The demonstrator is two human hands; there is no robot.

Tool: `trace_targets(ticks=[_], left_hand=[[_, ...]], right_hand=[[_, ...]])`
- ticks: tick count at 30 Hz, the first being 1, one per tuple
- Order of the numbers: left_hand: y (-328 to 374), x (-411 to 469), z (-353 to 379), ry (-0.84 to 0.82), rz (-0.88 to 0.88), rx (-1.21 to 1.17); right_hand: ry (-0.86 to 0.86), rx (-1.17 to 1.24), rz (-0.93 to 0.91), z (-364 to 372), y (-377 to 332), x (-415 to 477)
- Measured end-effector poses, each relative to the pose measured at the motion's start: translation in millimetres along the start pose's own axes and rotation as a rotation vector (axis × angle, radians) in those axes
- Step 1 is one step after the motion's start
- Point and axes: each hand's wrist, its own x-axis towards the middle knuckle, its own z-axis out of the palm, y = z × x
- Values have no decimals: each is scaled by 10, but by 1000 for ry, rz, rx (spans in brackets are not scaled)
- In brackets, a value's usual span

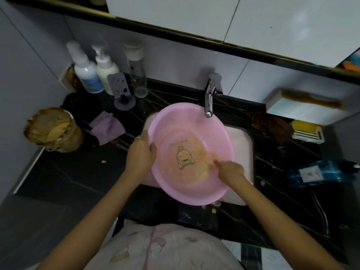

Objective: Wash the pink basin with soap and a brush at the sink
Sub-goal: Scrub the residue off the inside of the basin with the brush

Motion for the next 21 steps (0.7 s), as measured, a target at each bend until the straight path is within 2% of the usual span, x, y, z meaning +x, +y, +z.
trace_targets(ticks=[3, 5, 8, 12, 14, 15, 19, 21], left_hand=[[138, -8, 72, 5, 26, 72], [204, 4, 74, 8, 27, 106], [191, 40, 53, -8, 16, 131], [187, 82, 50, -24, 44, 135], [199, 103, 53, -16, 52, 139], [201, 103, 66, -14, 52, 138], [188, 75, 80, -1, 58, 124], [202, 67, 80, 8, 60, 125]], right_hand=[[-217, 49, -86, 39, 12, -258], [-256, 92, -55, 1, 32, -234], [-190, 102, 1, -144, 166, -17], [144, 141, -7, -417, 413, 295], [301, 20, -33, -563, 508, 350], [326, -85, -62, -614, 544, 338], [114, -250, -125, -485, 530, 174], [123, -285, -119, -327, 488, 163]])
